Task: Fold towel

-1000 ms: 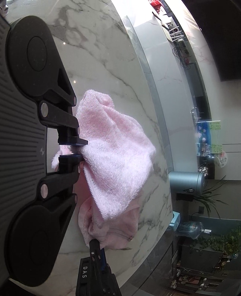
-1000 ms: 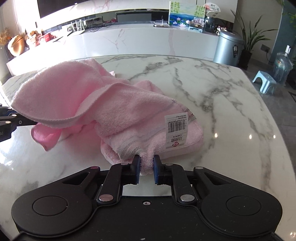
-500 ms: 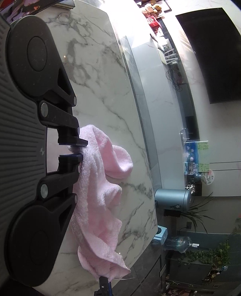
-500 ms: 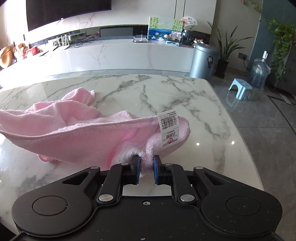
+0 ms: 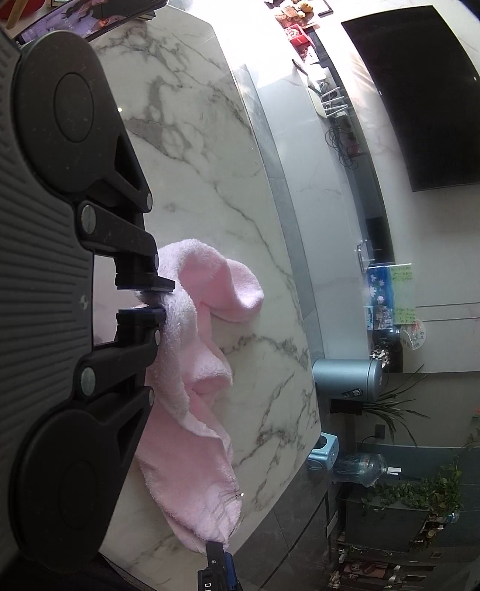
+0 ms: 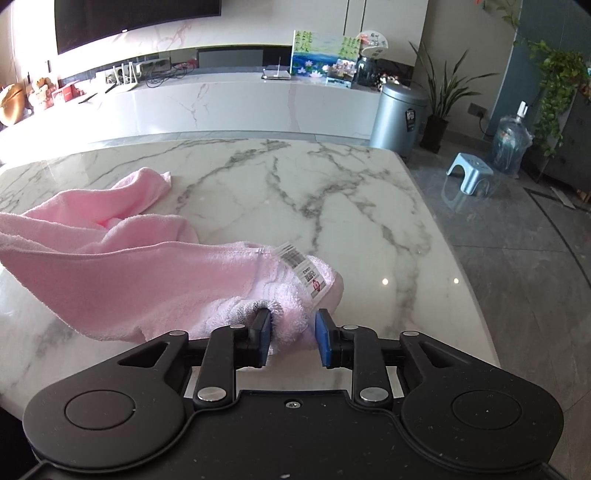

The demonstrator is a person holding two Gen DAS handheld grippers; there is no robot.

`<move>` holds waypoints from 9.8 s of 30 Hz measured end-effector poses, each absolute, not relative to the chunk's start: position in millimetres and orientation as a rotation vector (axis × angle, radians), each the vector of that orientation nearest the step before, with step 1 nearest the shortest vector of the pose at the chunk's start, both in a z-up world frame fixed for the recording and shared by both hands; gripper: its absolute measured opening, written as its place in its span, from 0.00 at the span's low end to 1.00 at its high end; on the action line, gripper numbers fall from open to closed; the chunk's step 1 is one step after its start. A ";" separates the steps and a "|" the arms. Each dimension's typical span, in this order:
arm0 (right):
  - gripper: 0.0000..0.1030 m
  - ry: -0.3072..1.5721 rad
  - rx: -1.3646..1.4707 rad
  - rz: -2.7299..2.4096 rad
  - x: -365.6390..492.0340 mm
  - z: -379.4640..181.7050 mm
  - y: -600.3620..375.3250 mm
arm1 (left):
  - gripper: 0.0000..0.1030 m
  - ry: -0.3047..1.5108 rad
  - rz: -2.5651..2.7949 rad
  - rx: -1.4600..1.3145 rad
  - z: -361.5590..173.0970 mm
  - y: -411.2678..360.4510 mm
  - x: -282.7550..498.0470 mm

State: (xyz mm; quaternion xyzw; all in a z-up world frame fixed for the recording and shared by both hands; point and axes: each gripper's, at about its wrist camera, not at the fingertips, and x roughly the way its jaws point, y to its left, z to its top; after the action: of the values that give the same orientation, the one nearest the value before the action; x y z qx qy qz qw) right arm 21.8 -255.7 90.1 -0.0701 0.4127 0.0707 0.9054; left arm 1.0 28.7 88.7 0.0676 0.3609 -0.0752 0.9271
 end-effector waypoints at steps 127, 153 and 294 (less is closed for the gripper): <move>0.06 0.556 -0.746 0.550 30.4 269.8 -247.7 | 0.07 0.670 -0.139 0.490 202.4 25.8 33.3; 0.06 0.879 -0.728 0.557 109.8 134.2 -260.1 | 0.47 0.927 -0.341 0.450 54.4 8.1 70.8; 0.03 0.673 -0.839 0.216 65.9 278.0 -294.0 | 0.06 0.704 -0.074 0.650 232.3 74.7 38.1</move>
State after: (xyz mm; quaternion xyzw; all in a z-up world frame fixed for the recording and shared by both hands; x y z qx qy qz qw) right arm 65.9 -294.0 278.0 -0.3986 0.3200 0.1027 0.8533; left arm 38.1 74.7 232.3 0.3127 0.3386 -0.0356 0.8867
